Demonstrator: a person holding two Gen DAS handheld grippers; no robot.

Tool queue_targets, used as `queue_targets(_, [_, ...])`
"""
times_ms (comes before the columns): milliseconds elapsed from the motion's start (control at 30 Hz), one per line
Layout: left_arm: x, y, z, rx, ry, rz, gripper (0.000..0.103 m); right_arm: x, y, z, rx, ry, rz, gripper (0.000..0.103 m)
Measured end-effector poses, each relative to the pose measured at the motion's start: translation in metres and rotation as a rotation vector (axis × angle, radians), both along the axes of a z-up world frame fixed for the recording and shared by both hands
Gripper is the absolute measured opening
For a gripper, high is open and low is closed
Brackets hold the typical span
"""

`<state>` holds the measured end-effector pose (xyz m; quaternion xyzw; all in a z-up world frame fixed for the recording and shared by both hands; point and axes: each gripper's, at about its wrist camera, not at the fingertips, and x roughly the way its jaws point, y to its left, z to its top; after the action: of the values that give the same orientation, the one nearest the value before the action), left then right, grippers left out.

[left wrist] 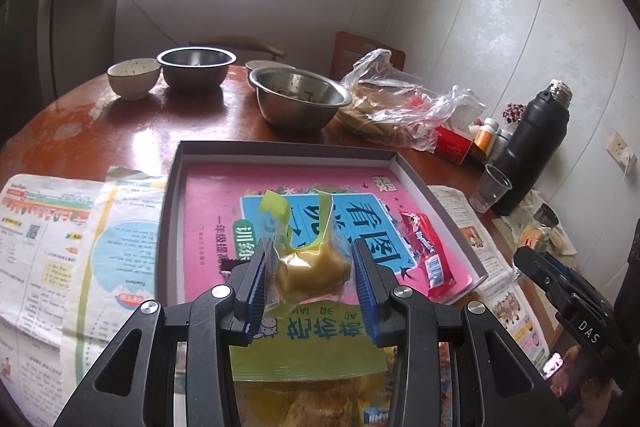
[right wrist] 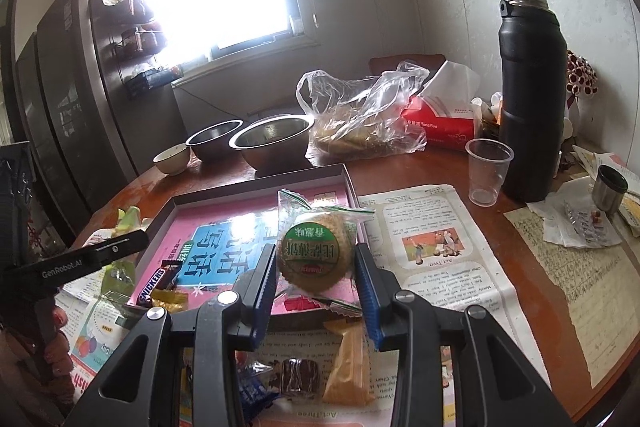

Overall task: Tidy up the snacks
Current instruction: 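Carry the candy bag with the left gripper while the right gripper carries the cake over the tray, then open the left gripper to drop the candy bag while the right gripper releases the cake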

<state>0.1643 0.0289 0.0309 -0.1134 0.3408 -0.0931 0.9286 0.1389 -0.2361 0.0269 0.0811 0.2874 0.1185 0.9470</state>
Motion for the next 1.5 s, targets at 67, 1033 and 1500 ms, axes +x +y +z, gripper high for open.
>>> queue_targets(67, [0.005, -0.002, -0.002, -0.005, 0.002, -0.005, 0.04, 0.001, 0.001, 0.0, -0.001, 0.0, -0.001, 0.038])
queue_targets(1033, [0.04, -0.017, -0.027, -0.026, 0.068, -0.073, 0.04, 0.048, 0.003, -0.025, -0.029, 0.063, -0.041, 0.038])
queue_targets(1500, [0.045, -0.017, -0.038, -0.03, 0.098, -0.086, 0.041, 0.062, 0.013, -0.051, -0.069, 0.152, -0.012, 0.038])
